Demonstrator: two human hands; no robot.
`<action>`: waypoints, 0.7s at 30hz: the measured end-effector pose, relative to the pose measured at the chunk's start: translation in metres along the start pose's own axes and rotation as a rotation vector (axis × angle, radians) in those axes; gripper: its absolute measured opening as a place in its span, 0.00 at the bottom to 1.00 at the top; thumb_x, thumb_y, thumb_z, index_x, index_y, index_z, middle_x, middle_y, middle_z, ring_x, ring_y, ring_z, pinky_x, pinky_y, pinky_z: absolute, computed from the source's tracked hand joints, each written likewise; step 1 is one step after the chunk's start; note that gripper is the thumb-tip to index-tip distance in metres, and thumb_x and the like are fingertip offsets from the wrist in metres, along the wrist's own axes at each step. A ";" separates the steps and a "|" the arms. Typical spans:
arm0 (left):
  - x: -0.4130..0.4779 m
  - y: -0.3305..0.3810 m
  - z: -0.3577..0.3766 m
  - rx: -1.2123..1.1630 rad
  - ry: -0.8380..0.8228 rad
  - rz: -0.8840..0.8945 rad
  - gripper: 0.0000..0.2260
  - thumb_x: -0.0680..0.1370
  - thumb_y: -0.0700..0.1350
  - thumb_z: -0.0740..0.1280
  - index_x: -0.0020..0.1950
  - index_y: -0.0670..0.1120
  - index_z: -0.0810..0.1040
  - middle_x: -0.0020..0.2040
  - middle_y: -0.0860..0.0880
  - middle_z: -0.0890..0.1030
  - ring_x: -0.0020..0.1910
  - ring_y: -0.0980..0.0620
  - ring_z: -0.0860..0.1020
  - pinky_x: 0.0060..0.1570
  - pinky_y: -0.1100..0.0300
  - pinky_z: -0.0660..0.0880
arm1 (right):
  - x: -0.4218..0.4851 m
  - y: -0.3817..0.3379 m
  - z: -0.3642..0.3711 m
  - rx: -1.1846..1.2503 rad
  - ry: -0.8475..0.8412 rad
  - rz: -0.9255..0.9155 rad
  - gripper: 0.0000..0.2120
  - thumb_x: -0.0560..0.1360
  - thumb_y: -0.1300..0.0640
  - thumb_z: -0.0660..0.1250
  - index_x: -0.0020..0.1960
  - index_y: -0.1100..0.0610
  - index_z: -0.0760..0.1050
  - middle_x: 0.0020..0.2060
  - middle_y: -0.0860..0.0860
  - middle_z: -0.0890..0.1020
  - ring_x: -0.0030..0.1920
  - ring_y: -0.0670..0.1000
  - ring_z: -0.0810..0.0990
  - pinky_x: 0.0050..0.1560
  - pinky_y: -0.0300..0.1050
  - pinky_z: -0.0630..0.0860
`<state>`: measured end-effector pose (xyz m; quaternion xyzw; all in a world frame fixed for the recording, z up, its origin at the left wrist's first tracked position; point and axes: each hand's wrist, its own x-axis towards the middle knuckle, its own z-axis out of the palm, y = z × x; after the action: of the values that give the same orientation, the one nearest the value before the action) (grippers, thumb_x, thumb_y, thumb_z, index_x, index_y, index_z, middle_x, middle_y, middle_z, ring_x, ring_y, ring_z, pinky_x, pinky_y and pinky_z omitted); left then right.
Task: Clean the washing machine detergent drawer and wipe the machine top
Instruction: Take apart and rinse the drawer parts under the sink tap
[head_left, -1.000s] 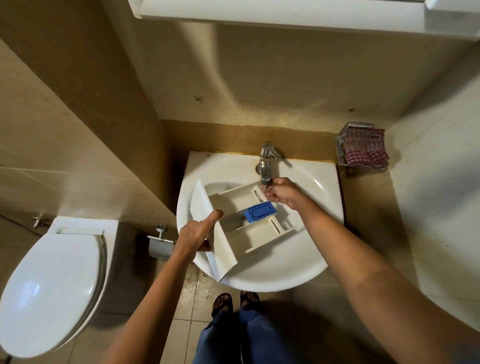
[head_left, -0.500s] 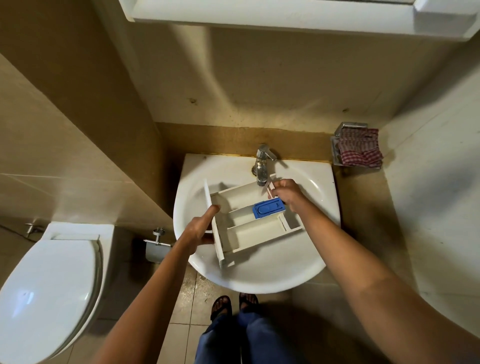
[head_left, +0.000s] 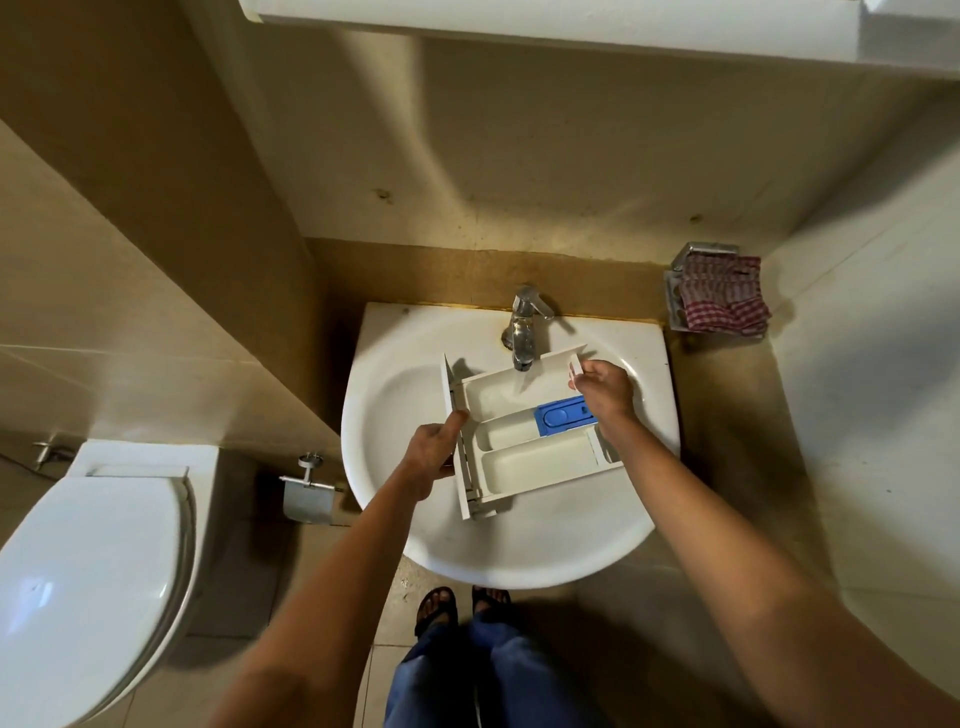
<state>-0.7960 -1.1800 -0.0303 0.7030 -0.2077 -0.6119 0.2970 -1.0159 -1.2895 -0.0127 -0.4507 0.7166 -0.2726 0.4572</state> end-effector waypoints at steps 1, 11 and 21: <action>0.001 -0.002 0.001 -0.023 0.002 0.002 0.20 0.77 0.58 0.63 0.46 0.40 0.75 0.35 0.45 0.72 0.35 0.47 0.74 0.43 0.55 0.79 | 0.000 0.000 0.000 -0.006 -0.001 -0.019 0.13 0.73 0.68 0.65 0.58 0.67 0.77 0.47 0.58 0.82 0.46 0.52 0.77 0.44 0.42 0.71; 0.011 -0.012 0.003 -0.058 0.054 -0.010 0.26 0.76 0.61 0.63 0.51 0.38 0.79 0.38 0.46 0.73 0.39 0.47 0.75 0.44 0.54 0.79 | -0.045 -0.010 0.053 -1.170 -0.149 -0.618 0.12 0.78 0.59 0.57 0.56 0.62 0.75 0.52 0.58 0.81 0.53 0.59 0.79 0.53 0.50 0.70; 0.013 -0.009 0.005 -0.054 0.041 -0.014 0.25 0.75 0.65 0.63 0.43 0.42 0.74 0.33 0.47 0.71 0.35 0.48 0.71 0.44 0.53 0.78 | -0.052 -0.016 0.054 -1.180 -0.524 -0.727 0.14 0.80 0.50 0.55 0.57 0.55 0.75 0.53 0.54 0.82 0.55 0.57 0.79 0.52 0.49 0.68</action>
<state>-0.7992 -1.1826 -0.0467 0.7084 -0.1800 -0.6049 0.3160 -0.9519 -1.2487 -0.0023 -0.8807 0.4169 0.1400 0.1759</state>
